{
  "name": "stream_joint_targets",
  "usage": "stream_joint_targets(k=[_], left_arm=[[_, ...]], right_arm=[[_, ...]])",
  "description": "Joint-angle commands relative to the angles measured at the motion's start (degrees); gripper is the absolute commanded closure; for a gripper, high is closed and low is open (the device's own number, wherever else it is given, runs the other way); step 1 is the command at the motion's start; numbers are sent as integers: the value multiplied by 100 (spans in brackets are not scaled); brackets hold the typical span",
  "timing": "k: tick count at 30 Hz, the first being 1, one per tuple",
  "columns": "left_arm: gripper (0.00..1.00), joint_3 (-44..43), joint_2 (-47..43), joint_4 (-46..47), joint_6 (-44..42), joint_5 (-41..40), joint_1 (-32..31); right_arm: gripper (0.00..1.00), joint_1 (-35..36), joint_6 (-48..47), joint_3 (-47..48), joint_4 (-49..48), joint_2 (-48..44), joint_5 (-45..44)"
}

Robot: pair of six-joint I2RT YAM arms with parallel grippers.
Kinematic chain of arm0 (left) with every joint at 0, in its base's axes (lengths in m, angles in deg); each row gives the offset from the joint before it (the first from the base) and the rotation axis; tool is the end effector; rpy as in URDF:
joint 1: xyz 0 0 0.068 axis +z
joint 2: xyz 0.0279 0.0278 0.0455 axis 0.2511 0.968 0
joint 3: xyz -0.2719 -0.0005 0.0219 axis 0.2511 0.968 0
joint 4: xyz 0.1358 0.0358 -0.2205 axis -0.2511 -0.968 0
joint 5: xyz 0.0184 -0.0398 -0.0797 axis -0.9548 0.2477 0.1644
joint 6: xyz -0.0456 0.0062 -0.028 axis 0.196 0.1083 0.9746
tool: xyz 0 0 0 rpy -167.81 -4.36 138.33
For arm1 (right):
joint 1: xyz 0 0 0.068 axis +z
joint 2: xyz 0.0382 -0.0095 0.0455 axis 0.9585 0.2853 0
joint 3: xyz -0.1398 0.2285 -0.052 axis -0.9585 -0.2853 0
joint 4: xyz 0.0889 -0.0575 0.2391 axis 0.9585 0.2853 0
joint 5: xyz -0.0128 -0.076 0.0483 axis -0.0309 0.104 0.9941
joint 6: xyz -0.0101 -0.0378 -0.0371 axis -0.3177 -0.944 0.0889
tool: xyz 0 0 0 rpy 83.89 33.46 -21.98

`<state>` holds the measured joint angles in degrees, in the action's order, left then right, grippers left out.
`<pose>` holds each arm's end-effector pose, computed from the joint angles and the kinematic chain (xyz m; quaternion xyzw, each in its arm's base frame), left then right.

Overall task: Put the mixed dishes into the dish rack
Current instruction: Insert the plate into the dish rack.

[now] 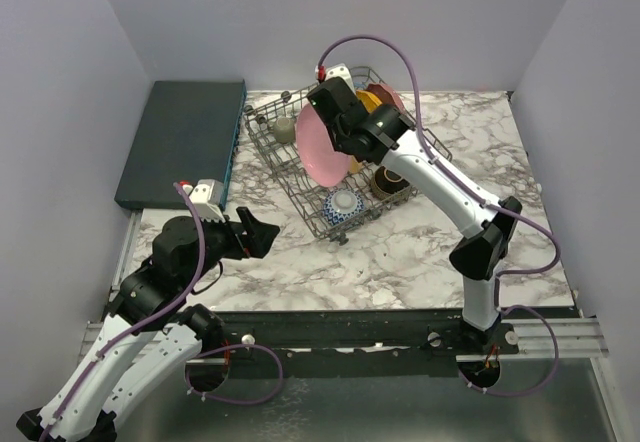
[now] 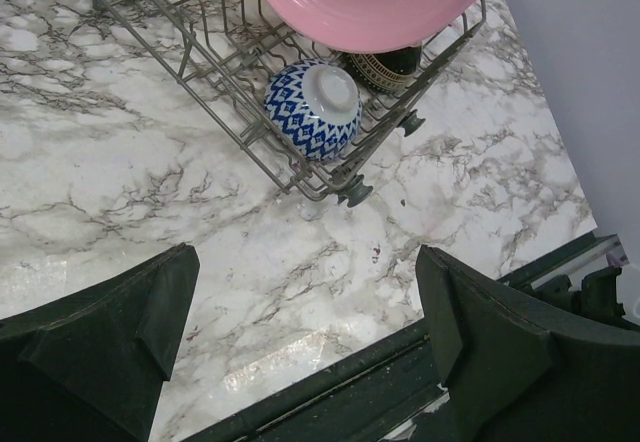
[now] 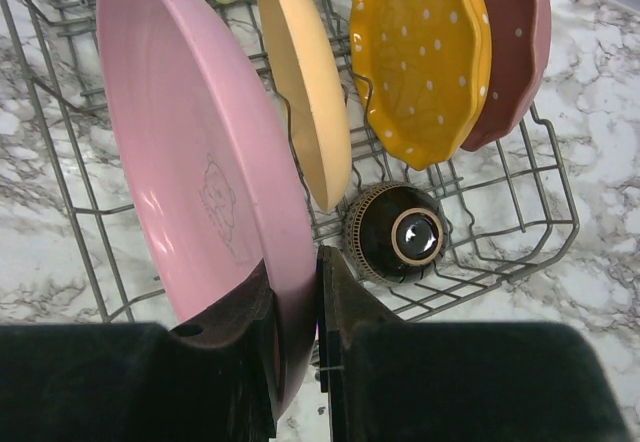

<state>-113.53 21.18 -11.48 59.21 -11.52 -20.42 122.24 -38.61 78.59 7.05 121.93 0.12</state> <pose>0.0844 -0.0570 0.3255 0.0087 0.8119 -0.3053 0.4975 0.2850 0.2947 0.4075 -0.1499 0.8736 -0.0414 0.4611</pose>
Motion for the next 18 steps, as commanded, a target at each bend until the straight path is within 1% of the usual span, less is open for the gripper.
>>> stream_joint_targets(k=[1, 12, 18], left_arm=[[1, 60, -38, 101, -61, -174, 7], [1, 66, -16, 92, -61, -226, 7], [1, 68, -21, 90, -60, -235, 7]], right_arm=[[100, 75, -358, 227, -350, 185, -393], [100, 189, -902, 580, -637, 761, -658], [100, 191, -1103, 557, -833, 984, -792]])
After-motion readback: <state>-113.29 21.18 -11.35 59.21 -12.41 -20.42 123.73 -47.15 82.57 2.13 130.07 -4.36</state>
